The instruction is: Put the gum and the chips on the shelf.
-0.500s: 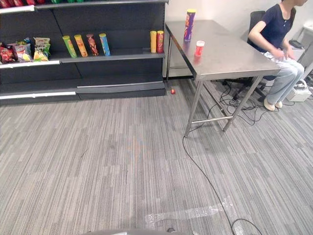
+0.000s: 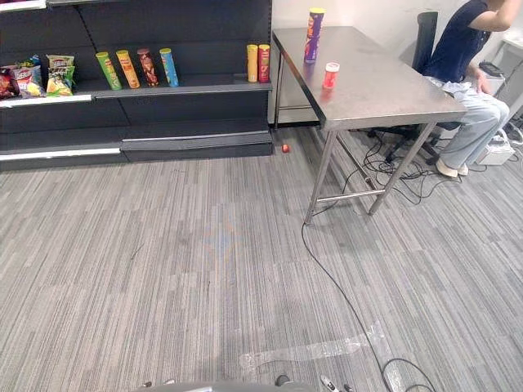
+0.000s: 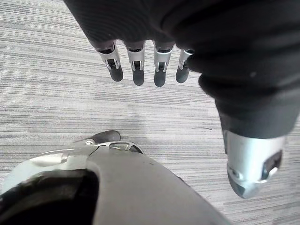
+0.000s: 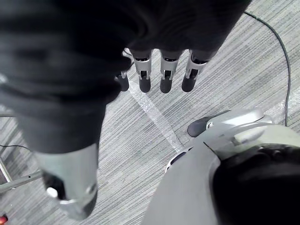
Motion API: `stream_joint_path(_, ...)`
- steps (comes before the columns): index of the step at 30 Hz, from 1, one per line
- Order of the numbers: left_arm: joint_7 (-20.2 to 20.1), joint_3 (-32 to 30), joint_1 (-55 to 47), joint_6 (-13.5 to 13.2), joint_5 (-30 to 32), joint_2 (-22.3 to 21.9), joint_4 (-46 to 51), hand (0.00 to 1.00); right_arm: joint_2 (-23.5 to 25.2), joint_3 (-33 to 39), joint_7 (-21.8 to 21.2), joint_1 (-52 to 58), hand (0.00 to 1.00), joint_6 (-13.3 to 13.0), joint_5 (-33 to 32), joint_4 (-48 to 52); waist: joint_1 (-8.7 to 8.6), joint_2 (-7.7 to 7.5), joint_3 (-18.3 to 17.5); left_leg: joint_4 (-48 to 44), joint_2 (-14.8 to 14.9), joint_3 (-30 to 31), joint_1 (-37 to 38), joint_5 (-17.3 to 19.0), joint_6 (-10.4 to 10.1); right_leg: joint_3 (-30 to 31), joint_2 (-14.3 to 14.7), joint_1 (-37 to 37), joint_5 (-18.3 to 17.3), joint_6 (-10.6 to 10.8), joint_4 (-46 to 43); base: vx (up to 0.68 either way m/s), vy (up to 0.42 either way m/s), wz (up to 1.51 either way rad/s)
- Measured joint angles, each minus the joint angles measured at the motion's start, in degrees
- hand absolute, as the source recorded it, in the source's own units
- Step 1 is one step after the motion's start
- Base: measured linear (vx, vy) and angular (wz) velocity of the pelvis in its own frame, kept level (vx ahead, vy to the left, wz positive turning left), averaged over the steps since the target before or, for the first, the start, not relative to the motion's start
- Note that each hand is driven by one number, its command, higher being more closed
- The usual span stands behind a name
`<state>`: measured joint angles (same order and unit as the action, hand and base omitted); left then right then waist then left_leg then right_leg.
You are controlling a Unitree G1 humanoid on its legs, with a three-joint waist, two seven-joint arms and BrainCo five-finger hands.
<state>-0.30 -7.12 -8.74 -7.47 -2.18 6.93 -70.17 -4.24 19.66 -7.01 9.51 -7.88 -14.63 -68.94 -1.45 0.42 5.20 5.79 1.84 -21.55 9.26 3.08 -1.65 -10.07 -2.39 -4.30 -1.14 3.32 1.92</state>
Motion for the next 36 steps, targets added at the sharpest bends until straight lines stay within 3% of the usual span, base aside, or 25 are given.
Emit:
stream_joint_path(11,0.0,0.1,0.0,-0.1,0.1,-0.1,-0.3,0.0,-0.5,-2.4,-0.1,0.5,0.0,-1.6,0.3,0.5,-0.07,-0.16,0.2,0.0,-0.1,-1.4,-0.1,0.5,-0.2,-0.1,-0.2,0.1,0.6,0.5,1.0,-0.02,-0.005,-0.06)
stream_joint_path(18,-0.6,0.0,0.2,-0.1,0.1,0.2,-0.3,0.0,-0.6,-2.7,-2.0,0.5,0.0,-0.9,0.0,0.4,-0.05,-0.05,-0.2,-0.1,-0.2,-1.6,0.0,0.5,-0.2,-0.3,-0.2,-0.2,1.1,-0.1,1.8,0.09,-0.002,-0.01)
stream_joint_path(25,0.0,0.2,0.3,-0.1,0.1,0.1,-0.4,0.0,-0.7,-2.7,-0.2,-0.6,0.0,-1.0,0.2,0.6,-0.18,0.22,0.0,-0.3,0.0,-1.4,-0.1,0.5,-0.2,-0.5,-0.2,-0.1,1.0,-0.1,1.0,-0.02,-0.023,0.01)
stream_joint_path(29,0.8,1.3,1.8,-0.2,0.1,0.3,0.0,0.0,-1.0,-2.6,1.8,-2.3,0.0,-1.8,0.8,1.5,-0.18,0.37,2.4,-0.4,-0.2,-1.2,-2.3,-0.2,-0.2,-0.5,-1.4,6.1,-2.6,-0.8,-8.1,-0.12,-0.013,0.03)
stream_joint_path(33,1.3,0.9,2.1,-0.2,-0.8,0.1,0.3,0.0,-1.0,-2.2,1.6,-2.4,0.0,-1.7,1.1,1.7,-0.2,0.37,3.6,-0.7,-0.1,-1.2,-3.1,-0.2,-0.9,-0.6,-1.7,8.2,-4.6,-1.4,-11.4,-0.09,-0.06,0.05)
stream_joint_path(34,1.3,-0.4,2.4,-0.2,-2.3,0.2,0.6,0.0,-0.9,-2.3,1.2,-2.5,0.0,-1.8,0.9,1.7,-0.07,-0.48,4.8,-9.8,1.7,-1.6,-6.9,4.6,-2.7,-0.5,-2.3,9.3,-6.8,-2.0,-14.1,-0.04,-0.111,0.05)
stream_joint_path(36,1.2,-1.4,2.4,-0.4,-2.4,-0.1,0.8,0.0,-1.3,-2.8,0.6,-2.4,0.0,-1.8,0.6,1.7,0.04,-0.12,5.0,-17.5,4.1,-2.1,-10.4,8.5,-5.3,-0.5,-2.0,10.2,-7.8,-2.3,-15.9,-0.01,-0.114,0.02)
